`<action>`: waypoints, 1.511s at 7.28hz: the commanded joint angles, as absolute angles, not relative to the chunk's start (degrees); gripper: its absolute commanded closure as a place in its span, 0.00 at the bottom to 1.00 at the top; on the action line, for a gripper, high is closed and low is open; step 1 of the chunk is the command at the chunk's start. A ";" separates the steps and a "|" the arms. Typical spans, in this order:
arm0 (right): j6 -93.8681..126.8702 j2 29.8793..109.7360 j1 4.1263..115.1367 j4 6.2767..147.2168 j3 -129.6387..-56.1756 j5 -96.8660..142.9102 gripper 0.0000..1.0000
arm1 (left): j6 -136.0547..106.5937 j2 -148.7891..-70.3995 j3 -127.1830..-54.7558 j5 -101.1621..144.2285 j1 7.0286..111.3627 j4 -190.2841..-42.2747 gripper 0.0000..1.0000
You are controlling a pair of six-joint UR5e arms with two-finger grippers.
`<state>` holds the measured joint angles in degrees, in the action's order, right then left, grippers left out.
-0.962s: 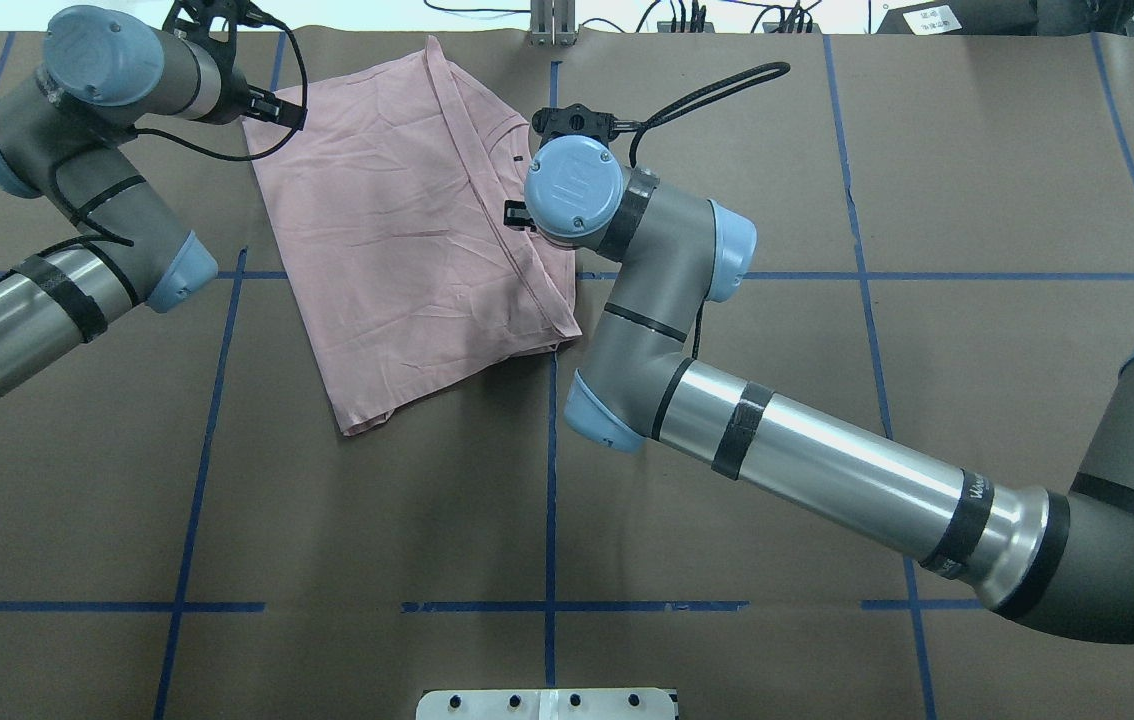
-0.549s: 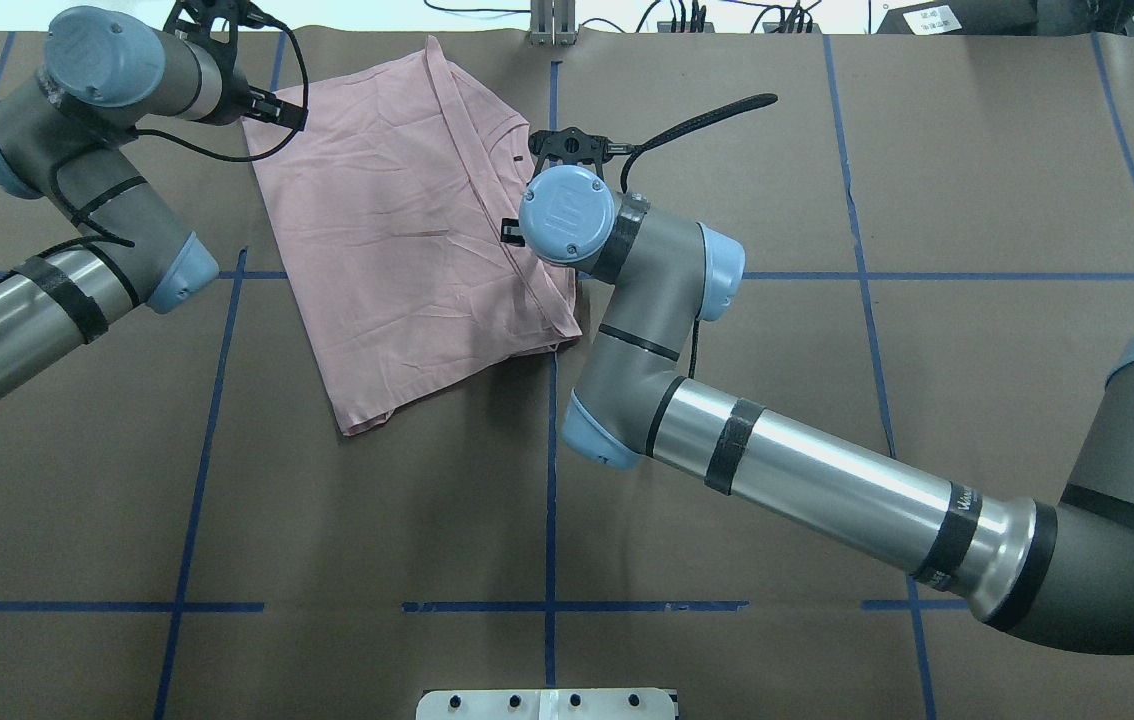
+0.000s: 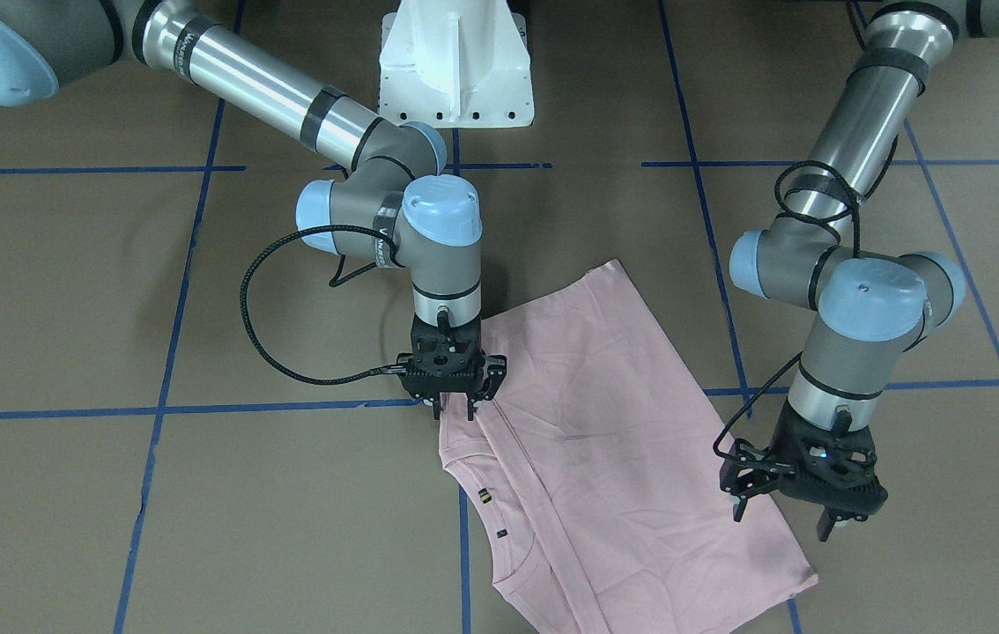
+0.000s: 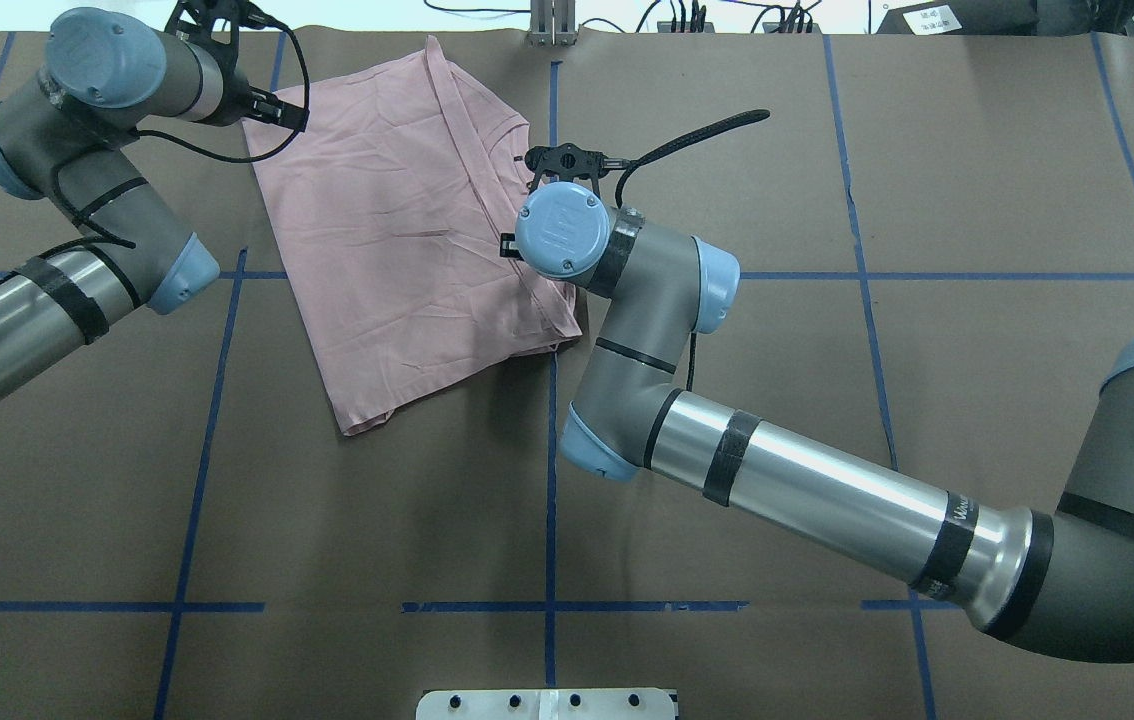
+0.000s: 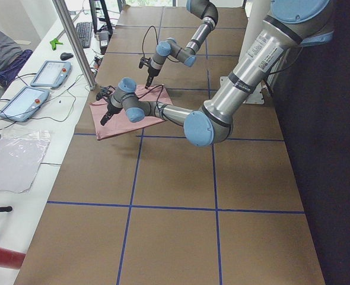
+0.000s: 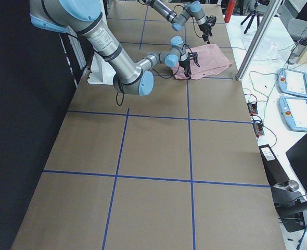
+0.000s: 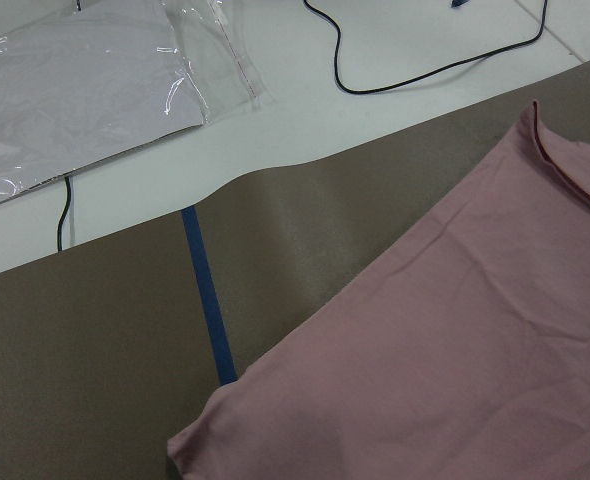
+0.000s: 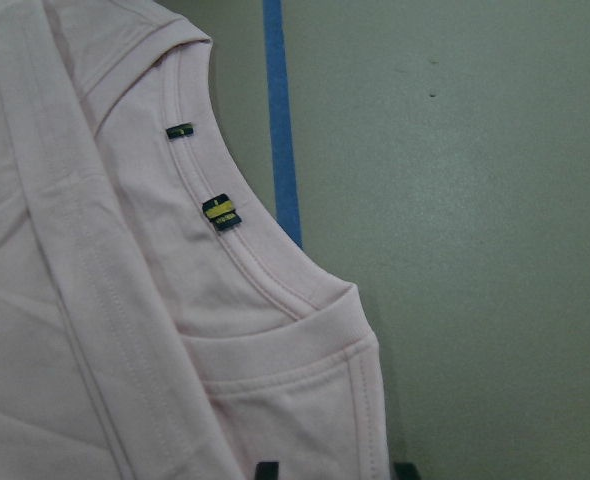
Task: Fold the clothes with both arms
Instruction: 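Lower the right gripper onto the shirt's collar corner nearest it, then drag the shirt toward the robot with the right gripper while the left gripper moves near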
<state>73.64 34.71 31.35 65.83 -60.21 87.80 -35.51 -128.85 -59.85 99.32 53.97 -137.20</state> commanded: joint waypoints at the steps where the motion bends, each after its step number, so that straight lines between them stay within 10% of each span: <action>1: 73.65 34.89 31.29 65.83 -60.21 87.80 0.55 | -35.51 -128.85 -59.85 99.32 53.96 -137.28 0.00; 2: 73.65 34.89 31.29 65.83 -60.21 87.80 0.58 | -35.51 -128.85 -59.85 99.32 53.96 -137.29 0.00; 3: 73.74 34.89 31.29 65.83 -60.21 87.80 0.89 | -35.51 -128.85 -59.85 99.32 53.96 -137.29 0.00; 4: 73.48 35.07 31.29 65.83 -60.21 87.80 1.00 | -35.51 -128.85 -59.85 99.32 53.96 -137.72 0.00; 7: 72.95 35.33 31.38 66.35 -61.77 88.15 1.00 | -35.51 -128.23 -59.85 99.32 53.88 -138.60 0.00; 11: 74.79 53.91 22.28 76.18 -92.47 81.43 1.00 | -37.35 -128.23 -60.73 99.32 53.26 -138.69 0.00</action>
<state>74.04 47.19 26.68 73.23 -82.33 85.54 -37.10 -128.24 -60.44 99.32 53.32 -138.71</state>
